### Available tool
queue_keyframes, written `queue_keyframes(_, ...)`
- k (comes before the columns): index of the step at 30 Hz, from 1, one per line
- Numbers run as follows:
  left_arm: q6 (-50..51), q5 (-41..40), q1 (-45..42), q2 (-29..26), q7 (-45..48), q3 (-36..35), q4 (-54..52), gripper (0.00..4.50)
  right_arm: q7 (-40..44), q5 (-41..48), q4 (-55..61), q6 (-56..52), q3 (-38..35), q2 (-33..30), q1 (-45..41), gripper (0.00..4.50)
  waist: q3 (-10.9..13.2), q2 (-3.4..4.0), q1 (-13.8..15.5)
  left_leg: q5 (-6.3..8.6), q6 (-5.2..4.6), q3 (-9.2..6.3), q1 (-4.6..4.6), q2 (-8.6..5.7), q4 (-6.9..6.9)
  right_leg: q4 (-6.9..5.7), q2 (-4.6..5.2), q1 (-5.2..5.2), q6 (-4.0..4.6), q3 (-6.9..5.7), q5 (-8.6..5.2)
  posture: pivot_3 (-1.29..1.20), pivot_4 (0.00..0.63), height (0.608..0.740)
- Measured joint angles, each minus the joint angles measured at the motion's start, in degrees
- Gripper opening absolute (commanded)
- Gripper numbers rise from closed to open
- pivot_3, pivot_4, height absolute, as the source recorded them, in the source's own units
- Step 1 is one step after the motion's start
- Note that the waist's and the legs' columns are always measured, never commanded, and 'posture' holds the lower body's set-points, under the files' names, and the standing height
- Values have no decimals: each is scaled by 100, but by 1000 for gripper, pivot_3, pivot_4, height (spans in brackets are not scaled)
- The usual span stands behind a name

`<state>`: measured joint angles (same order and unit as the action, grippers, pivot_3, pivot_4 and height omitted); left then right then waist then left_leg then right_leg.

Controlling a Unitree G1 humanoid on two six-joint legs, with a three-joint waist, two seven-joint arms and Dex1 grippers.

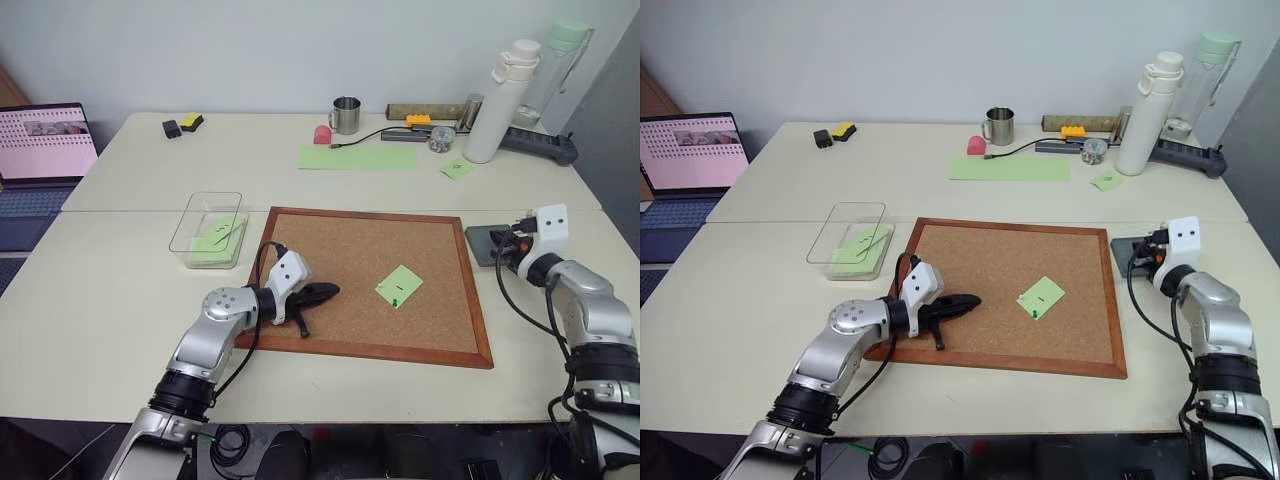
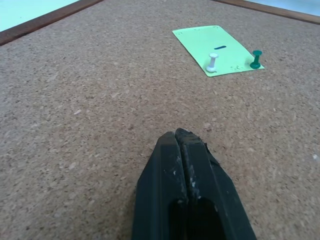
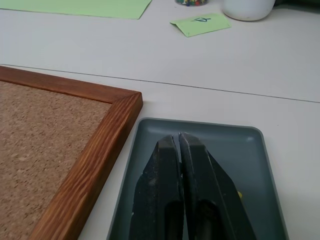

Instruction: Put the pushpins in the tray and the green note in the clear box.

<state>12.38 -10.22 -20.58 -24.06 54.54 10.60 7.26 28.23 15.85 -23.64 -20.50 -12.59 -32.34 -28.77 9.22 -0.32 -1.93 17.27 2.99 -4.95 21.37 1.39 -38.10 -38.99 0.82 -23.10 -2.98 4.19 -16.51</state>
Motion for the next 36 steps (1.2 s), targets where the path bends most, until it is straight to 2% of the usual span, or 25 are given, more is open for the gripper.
queue_keyframes(5,19,-4,22,-17,-3,-2,-32,0,58,-3,-355,255,-34,-16,-109,1674,0,0,-2,0,0,2,-1,1,0,0,0,0,0,1,0,0,150,740)
queue_keyframes(12,65,-6,23,-23,-15,-3,-61,0,315,133,-175,379,-189,-33,-46,1674,0,1,-2,0,0,1,0,2,0,0,0,0,0,1,0,0,150,740)
queue_keyframes(15,75,-14,27,-21,-11,2,-71,0,685,381,763,279,-168,-53,427,1674,-1,2,8,0,0,1,3,7,1,1,-2,0,0,-5,0,0,150,740)
queue_keyframes(18,69,-19,47,-46,-9,-3,-73,0,1206,627,2040,49,158,-98,1161,1674,-5,5,6,0,-1,0,2,8,0,1,-2,3,0,-6,0,0,150,740)
queue_keyframes(25,64,-16,26,-73,7,9,-52,0,1680,1023,3614,-381,864,-13,2025,1674,-5,5,7,0,-1,-2,-1,8,-1,1,-8,5,-1,-5,-1,0,150,740)
queue_keyframes(31,78,-19,12,-73,18,20,-48,0,1597,933,3861,-482,1500,387,2126,1674,-5,5,6,0,0,-2,-3,7,-2,1,-8,6,-1,-5,-1,0,150,740)
queue_keyframes(36,92,-19,9,-76,31,20,-52,0,1474,497,3651,-356,1877,539,2035,1674,-5,5,7,0,0,-2,-5,7,-1,1,-9,6,-1,-5,-1,0,150,740)
